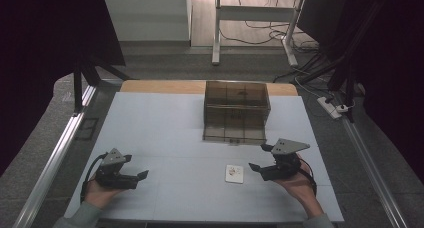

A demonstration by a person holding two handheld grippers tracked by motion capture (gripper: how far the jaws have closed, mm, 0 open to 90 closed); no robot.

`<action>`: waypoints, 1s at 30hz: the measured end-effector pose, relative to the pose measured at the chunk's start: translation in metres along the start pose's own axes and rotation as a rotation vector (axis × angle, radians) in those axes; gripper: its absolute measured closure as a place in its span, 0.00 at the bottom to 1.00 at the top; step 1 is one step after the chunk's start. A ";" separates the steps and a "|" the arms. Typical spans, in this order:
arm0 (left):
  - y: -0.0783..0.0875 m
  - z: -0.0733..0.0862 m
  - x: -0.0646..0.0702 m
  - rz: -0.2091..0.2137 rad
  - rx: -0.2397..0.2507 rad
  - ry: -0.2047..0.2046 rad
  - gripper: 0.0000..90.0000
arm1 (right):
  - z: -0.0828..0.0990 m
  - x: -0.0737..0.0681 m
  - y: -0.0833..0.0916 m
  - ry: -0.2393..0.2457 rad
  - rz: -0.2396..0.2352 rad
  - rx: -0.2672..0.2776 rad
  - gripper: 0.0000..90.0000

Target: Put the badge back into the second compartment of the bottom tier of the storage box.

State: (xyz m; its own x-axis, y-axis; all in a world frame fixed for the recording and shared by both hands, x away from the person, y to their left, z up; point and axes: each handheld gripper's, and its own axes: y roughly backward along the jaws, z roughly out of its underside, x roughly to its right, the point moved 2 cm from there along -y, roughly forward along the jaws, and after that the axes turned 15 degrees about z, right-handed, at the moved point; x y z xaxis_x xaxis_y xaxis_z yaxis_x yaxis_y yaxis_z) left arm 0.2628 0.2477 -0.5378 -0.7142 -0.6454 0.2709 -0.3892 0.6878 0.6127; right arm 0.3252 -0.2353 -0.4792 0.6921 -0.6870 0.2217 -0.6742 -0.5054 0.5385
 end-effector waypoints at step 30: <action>0.000 0.000 0.001 -0.001 -0.001 -0.005 0.12 | -0.028 -0.023 -0.027 0.098 -0.087 -0.028 0.23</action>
State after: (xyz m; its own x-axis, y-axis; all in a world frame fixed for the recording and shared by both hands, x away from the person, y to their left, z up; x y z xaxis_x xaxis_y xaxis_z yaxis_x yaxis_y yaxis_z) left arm 0.2624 0.2472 -0.5375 -0.7166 -0.6446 0.2664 -0.3895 0.6867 0.6138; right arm 0.3346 -0.1916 -0.4764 0.7707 -0.5859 0.2505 -0.6038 -0.5457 0.5811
